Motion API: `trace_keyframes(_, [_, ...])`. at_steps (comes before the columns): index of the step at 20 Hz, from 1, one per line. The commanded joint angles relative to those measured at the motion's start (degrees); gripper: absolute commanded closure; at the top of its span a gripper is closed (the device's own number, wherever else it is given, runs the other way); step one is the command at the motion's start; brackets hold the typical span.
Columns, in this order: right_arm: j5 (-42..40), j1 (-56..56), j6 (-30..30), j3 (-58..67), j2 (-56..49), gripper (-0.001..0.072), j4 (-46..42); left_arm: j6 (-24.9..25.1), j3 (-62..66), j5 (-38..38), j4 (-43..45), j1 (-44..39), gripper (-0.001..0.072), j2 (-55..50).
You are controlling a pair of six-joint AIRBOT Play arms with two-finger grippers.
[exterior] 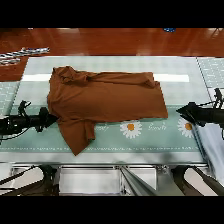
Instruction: Fold the shirts.
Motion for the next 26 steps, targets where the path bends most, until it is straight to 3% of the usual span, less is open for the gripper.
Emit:
trace_keyframes(1, [1.20,0.00,0.59,-0.02,-4.87,0.0303,0.96,0.39,1.66,-1.14,-1.25,-1.33,0.0695,-0.35])
trace_keyframes(8, [-0.59,0.26,-3.98,0.31,-14.58,0.0304,9.01,0.37,1.68,-1.22,-1.27,-1.33,0.0695,-0.35])
trace_keyframes(14, [-6.34,12.48,0.72,6.40,-20.41,0.0304,8.61,0.37,1.68,-1.22,-1.27,-1.33,0.0694,-0.35])
trace_keyframes(15, [-6.05,14.78,1.46,8.72,-21.62,0.0342,8.57,0.37,1.68,-1.22,-1.27,-1.33,0.0695,-0.35])
trace_keyframes(16, [-5.44,16.85,1.46,10.73,-22.60,0.0461,8.57,0.37,1.75,-1.20,-1.29,-1.33,0.0695,-0.35])
trace_keyframes(17, [-5.05,18.80,0.96,12.79,-23.41,0.0629,8.59,0.37,2.19,-1.27,-1.29,-1.33,0.0695,-0.35])
trace_keyframes(18, [-4.94,20.33,-0.09,14.64,-23.56,0.0689,8.57,0.31,3.19,-2.14,-1.36,-1.33,0.0695,-0.15])
trace_keyframes(22, [3.89,21.59,0.37,29.31,-22.75,0.0690,8.13,0.35,13.42,-9.40,-10.34,-1.33,0.0695,3.74])
trace_keyframes(26, [10.12,21.31,4.22,53.77,-17.35,0.0690,0.59,0.33,32.57,-4.98,-15.39,-1.16,0.0695,12.98])
